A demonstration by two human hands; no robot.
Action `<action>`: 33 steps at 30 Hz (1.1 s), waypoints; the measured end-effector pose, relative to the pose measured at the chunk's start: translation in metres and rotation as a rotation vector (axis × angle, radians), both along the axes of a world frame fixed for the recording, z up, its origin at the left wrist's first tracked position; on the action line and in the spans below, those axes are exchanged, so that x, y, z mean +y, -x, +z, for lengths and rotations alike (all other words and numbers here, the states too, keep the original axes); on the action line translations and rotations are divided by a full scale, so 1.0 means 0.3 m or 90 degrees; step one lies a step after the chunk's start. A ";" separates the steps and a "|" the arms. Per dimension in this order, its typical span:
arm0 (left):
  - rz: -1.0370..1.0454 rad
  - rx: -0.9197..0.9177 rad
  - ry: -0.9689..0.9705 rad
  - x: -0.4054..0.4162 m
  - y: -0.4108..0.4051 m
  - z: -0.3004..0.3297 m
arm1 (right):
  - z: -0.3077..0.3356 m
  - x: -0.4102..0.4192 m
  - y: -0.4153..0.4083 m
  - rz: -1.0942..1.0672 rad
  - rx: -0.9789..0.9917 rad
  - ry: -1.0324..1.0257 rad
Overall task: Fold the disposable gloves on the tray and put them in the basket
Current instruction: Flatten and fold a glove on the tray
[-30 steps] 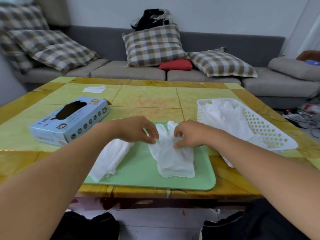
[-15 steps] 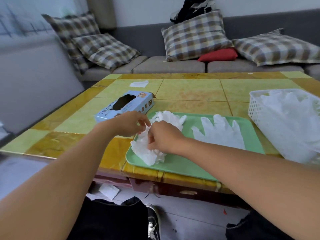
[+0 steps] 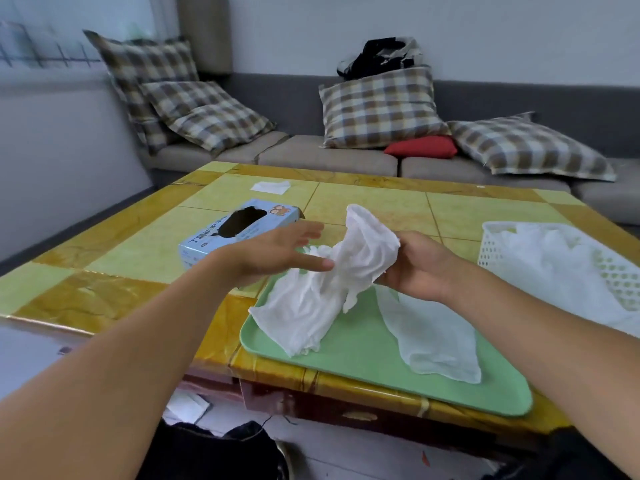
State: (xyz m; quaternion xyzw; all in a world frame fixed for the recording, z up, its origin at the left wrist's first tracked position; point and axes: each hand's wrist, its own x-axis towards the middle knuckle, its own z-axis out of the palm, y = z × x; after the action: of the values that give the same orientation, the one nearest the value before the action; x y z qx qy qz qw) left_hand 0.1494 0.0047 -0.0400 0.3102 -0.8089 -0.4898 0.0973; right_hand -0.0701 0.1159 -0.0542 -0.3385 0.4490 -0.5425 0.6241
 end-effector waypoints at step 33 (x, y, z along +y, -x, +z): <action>0.049 0.063 -0.189 0.157 0.485 0.078 | 0.074 0.247 0.301 -0.209 0.240 -0.045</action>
State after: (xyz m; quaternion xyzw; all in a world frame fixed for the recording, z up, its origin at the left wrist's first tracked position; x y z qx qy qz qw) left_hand 0.0039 0.0517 -0.0165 0.3275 -0.7092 -0.6146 0.1092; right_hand -0.1603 0.1900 -0.0320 -0.3341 0.6249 -0.5481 0.4444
